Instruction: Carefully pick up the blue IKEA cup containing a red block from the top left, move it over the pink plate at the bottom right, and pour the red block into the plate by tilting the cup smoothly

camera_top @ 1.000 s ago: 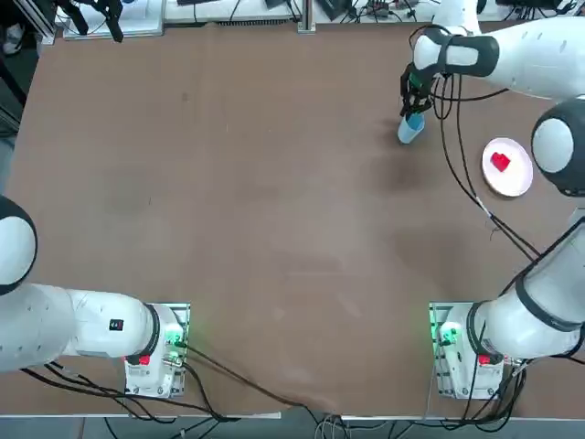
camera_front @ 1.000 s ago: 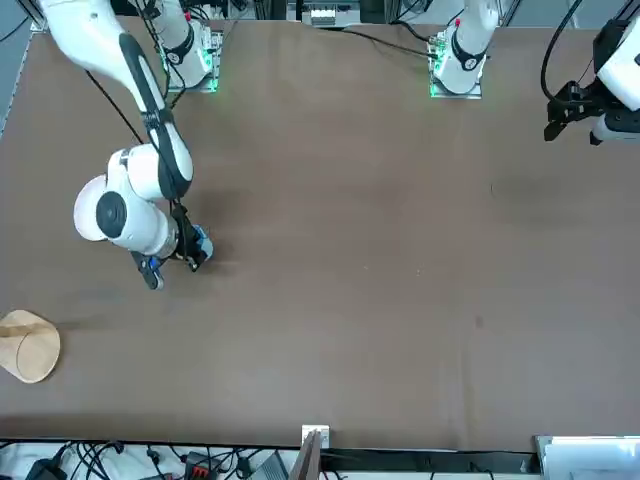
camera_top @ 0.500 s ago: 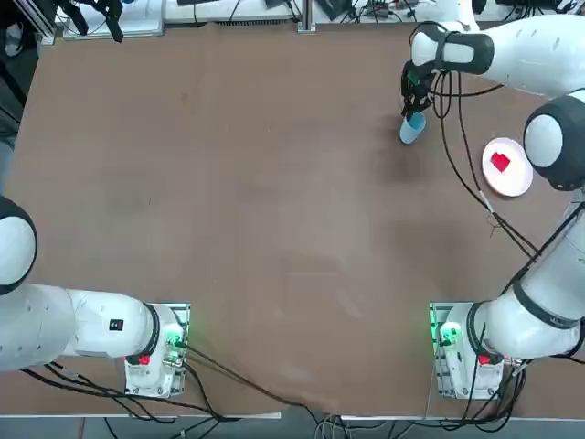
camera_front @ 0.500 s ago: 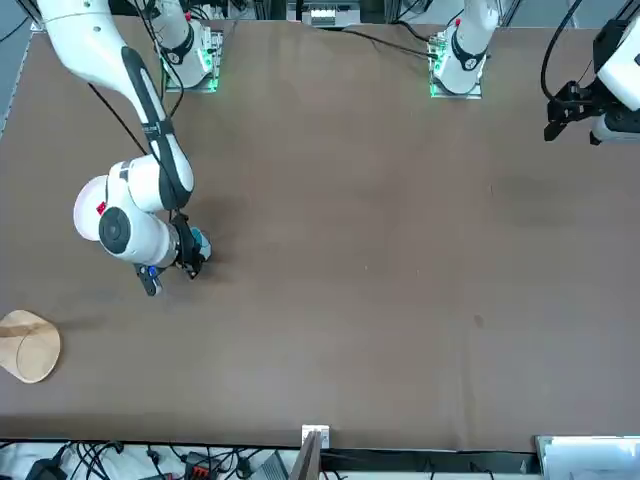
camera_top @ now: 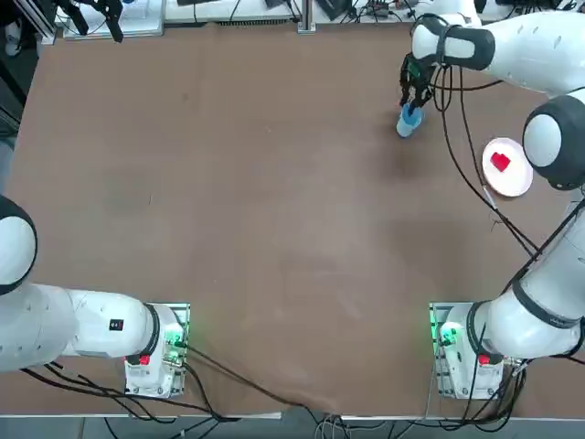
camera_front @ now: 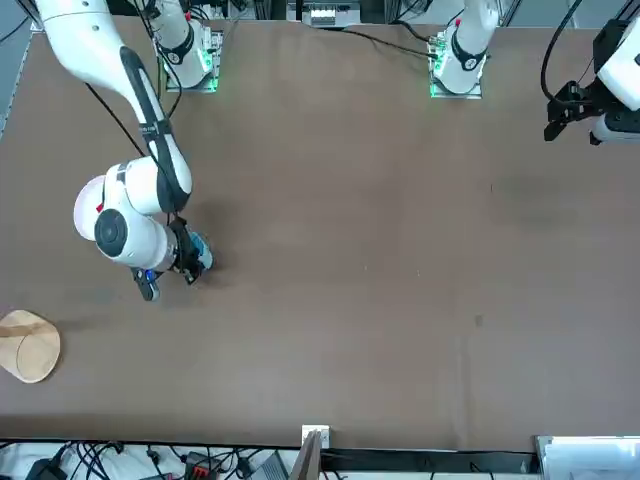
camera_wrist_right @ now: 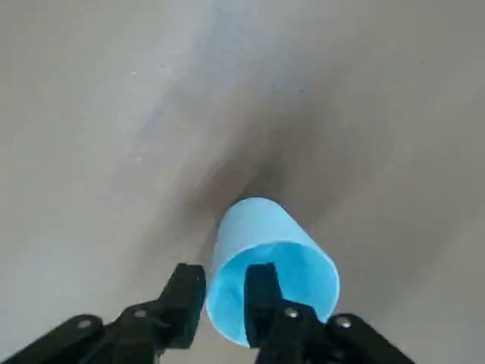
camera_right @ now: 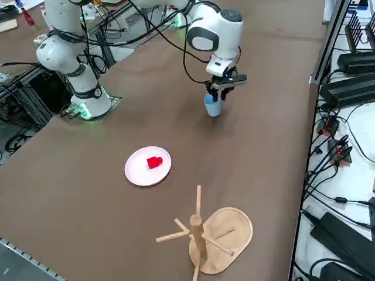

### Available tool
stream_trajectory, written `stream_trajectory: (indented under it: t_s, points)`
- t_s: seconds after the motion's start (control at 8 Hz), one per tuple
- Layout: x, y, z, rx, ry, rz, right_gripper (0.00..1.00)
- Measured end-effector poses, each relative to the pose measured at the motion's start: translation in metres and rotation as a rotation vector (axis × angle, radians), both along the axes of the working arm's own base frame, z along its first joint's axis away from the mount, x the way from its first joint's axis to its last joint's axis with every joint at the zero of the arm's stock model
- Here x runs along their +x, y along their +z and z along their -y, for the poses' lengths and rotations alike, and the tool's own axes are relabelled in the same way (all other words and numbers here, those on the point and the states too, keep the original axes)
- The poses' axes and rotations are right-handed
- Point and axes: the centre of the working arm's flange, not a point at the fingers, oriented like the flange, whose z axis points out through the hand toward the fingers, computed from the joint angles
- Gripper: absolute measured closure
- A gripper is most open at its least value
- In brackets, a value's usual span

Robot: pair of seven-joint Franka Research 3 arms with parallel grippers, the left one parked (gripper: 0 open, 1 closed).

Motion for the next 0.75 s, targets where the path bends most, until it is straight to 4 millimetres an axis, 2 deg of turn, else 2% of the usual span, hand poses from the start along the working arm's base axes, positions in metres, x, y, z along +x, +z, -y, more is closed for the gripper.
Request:
stream_trajectory:
  t_s: [0.25, 0.38, 0.62, 0.75]
  points:
    - [0.0, 0.0, 0.0, -0.001, 0.001, -0.001, 0.63]
    - [0.0, 0.0, 0.0, -0.001, 0.001, -0.002, 0.56]
    - [0.003, 0.004, 0.001, -0.001, 0.002, 0.007, 0.26]
    - [0.007, 0.012, 0.002, 0.001, 0.007, 0.022, 0.25]
